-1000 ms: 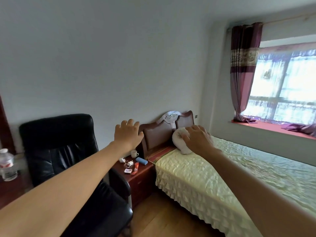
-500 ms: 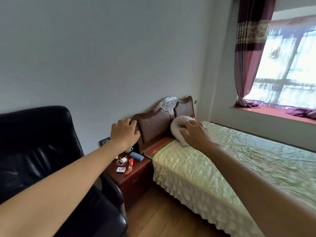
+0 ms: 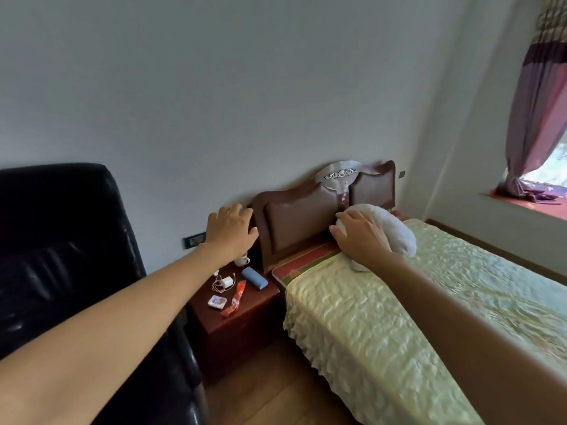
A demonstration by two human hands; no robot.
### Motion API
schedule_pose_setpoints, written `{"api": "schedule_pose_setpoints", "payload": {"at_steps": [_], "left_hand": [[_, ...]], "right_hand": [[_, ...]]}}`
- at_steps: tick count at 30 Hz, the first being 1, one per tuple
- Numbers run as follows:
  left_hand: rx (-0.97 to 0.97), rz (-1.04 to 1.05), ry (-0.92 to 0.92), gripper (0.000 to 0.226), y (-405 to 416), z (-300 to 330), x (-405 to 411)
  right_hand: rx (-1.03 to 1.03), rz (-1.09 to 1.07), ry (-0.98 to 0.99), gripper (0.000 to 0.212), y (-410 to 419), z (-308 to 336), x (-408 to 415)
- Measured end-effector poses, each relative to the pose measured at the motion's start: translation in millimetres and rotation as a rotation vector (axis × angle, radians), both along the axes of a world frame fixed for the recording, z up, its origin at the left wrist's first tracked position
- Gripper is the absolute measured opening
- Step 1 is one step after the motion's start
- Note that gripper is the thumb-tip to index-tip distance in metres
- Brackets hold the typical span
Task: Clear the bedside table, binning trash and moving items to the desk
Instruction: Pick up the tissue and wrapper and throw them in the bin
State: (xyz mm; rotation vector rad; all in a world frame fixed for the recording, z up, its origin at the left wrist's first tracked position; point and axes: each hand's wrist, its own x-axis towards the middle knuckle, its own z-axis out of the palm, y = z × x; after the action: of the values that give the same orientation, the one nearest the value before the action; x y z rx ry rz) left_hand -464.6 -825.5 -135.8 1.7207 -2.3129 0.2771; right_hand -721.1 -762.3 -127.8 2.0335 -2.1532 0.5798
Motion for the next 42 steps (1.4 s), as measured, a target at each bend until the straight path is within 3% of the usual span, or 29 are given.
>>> {"api": "schedule_pose_setpoints", "payload": {"at_steps": [17,33,42], "left_hand": [[0.07,0.192,0.001,0.048,-255.2,-58.3,22.4],[0.177,0.526,0.068,0.05,-414.5,-141.6,65.4],[0.305,0.741,0.121,0.051,-459.1,-207.8,66.7]], "right_hand": [[0.044,0.216,-0.005,0.045,-316.8,-52.4,33.9],[0.188,0.503,0.043,0.038,-562.4,-142.1,89.9],[0.272,0.709,0.072,0.041,-652.8,-212.0,125.6]]}}
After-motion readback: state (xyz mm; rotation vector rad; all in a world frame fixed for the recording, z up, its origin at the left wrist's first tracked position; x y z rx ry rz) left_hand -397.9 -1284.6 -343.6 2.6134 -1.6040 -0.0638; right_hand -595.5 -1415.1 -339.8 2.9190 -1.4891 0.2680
